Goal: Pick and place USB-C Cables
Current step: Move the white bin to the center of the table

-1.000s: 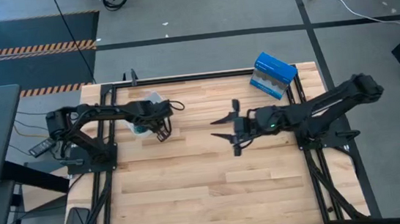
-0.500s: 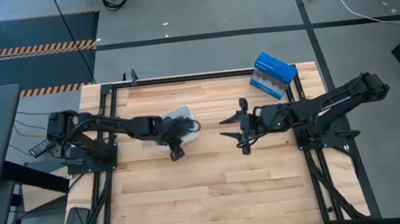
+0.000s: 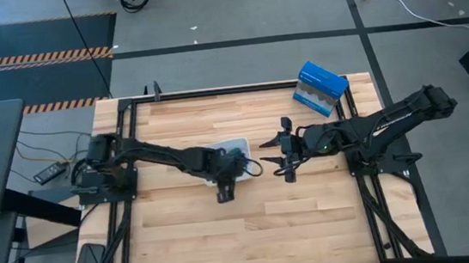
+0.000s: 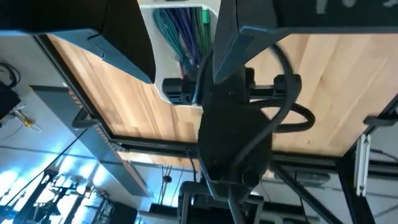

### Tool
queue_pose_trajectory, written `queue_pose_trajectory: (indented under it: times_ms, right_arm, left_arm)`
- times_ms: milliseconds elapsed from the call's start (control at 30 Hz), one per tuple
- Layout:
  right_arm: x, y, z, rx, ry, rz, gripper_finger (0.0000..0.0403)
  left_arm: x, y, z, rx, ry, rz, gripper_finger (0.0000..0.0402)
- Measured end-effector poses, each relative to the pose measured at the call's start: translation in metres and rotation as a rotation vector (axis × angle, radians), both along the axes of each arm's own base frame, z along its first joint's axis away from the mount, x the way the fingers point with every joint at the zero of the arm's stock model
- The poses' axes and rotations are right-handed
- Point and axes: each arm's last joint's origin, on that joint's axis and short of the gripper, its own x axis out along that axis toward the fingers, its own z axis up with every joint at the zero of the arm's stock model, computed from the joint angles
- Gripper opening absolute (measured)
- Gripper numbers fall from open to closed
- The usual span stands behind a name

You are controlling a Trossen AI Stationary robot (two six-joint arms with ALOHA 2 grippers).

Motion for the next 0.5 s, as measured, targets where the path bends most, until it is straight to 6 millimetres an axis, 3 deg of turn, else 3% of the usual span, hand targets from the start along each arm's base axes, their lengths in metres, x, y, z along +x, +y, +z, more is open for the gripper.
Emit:
queue_pose_trajectory:
  times_ms: [233,500]
  right_arm:
    - [-0.005,0.006,-0.001,-0.008,0.025,0.028,0.0168]
    - [-0.016,0.004,0.010,0.001,-0.012,0.032,0.0168]
  left_arm:
    - [0.028,-0.003,-0.008,0.025,-0.007,-0.050,0.0005]
    - [0.037,-0.005,-0.017,0.063,0.001,-0.138,0.0005]
